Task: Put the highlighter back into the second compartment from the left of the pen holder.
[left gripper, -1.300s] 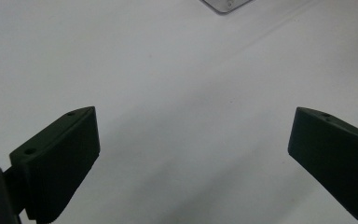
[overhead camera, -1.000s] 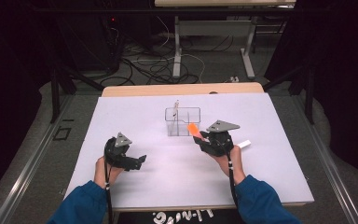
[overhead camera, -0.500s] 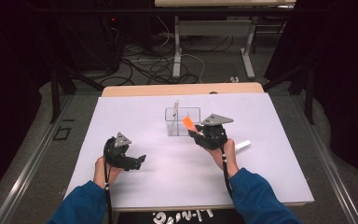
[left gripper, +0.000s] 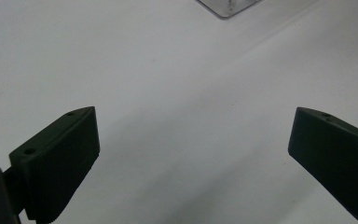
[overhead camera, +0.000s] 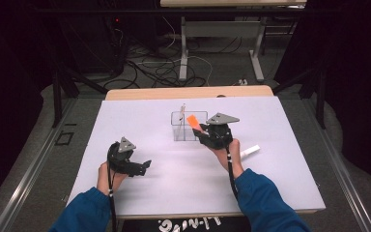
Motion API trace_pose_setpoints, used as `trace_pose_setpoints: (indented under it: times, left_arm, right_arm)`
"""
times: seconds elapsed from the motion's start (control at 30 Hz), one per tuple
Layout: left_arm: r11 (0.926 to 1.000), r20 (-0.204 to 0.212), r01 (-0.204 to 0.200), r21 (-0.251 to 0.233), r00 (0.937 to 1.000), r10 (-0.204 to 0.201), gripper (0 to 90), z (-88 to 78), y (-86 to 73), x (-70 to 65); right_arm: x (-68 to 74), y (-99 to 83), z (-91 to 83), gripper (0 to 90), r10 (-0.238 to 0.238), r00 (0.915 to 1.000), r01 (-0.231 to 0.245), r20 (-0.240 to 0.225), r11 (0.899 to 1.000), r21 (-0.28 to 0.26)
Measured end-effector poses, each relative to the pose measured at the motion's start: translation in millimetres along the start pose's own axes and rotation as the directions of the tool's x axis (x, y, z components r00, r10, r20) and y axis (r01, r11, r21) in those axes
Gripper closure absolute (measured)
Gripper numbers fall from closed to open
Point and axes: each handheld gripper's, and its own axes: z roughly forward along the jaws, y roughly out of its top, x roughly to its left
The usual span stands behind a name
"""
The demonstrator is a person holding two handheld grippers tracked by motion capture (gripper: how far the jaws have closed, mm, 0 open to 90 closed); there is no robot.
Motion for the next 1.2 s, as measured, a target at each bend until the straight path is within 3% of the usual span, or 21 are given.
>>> trace_pose_setpoints:
  times: [0.33, 0.97, 1.2]
  left_arm:
    - [0.9999, 0.000, 0.005, -0.011, 1.0000, -0.005, 1.9, 0.3, 0.0, 0.0]
    - [0.9999, 0.002, 0.003, -0.011, 1.0000, -0.003, 1.9, 0.3, 0.0, -0.3]
    - [1.0000, 0.008, 0.003, -0.008, 1.0000, -0.003, 1.9, -0.3, 0.2, 0.2]
  right_arm:
    - [-5.6, 5.4, 9.3, 64.9, 0.009, 0.9999, -0.009, 0.010, 0.999, -0.035]
    - [-13.7, 31.6, 32.5, 64.8, 0.015, 0.9992, -0.010, 0.038, 0.994, -0.111]
    - [-11.8, 35.9, 42.8, 64.8, -0.023, 0.9981, 0.030, 0.056, 0.992, -0.119]
